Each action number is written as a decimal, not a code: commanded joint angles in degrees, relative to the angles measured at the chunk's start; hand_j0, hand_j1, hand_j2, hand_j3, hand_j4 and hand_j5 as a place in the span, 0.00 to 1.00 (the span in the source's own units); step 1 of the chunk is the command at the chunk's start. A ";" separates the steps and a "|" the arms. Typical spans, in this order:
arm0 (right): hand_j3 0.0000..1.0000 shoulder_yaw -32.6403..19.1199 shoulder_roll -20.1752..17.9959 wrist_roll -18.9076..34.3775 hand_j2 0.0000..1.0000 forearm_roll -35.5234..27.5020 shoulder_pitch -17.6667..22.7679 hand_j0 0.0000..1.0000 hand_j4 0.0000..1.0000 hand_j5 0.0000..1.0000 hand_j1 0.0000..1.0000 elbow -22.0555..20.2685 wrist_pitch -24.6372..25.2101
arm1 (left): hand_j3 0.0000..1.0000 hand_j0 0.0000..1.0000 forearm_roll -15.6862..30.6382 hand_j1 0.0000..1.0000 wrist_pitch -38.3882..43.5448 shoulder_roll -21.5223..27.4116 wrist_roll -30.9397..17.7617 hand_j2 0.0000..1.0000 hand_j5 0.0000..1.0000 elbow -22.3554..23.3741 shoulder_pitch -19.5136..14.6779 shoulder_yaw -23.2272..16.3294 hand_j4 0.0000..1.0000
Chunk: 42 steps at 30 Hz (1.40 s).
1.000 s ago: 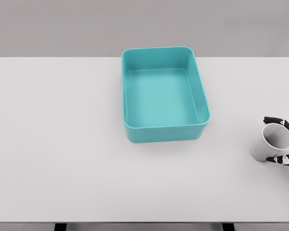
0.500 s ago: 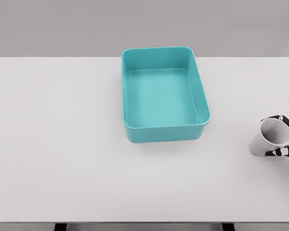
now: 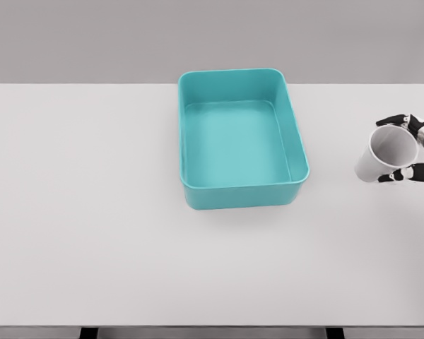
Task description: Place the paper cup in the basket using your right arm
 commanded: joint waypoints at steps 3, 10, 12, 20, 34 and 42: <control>0.59 3.15 2.38 0.00 0.59 -0.19 -2.11 0.59 0.59 0.59 0.59 0.08 0.02 | 1.00 1.00 0.01 1.00 0.00 0.00 -0.01 1.00 1.00 -0.01 0.00 0.01 1.00; 0.59 5.62 4.76 0.00 0.59 0.78 -7.74 0.59 0.59 0.59 0.59 0.08 0.02 | 1.00 1.00 0.01 1.00 0.00 0.00 -0.01 1.00 1.00 -0.01 0.00 0.01 1.00; 0.59 5.97 5.64 0.00 0.59 0.96 -9.41 0.59 0.59 0.59 0.59 0.08 0.02 | 1.00 1.00 0.01 1.00 0.00 0.00 -0.01 1.00 1.00 -0.01 0.00 0.01 1.00; 0.59 10.18 9.50 -0.09 0.59 1.83 -18.46 0.59 0.59 0.59 0.59 0.26 0.02 | 1.00 1.00 0.01 1.00 0.00 0.00 -0.01 1.00 1.00 -0.01 0.00 0.01 1.00; 0.59 16.78 16.80 -0.09 0.59 12.73 -30.33 0.59 0.59 0.59 0.59 2.02 0.02 | 1.00 1.00 0.01 1.00 0.00 0.00 -0.01 1.00 1.00 -0.01 0.00 0.01 1.00; 0.64 22.22 20.58 -14.06 0.64 43.75 -37.00 0.64 0.64 0.64 0.64 4.04 0.02 | 1.00 1.00 0.01 1.00 0.00 0.00 -0.01 1.00 1.00 -0.01 0.00 0.01 1.00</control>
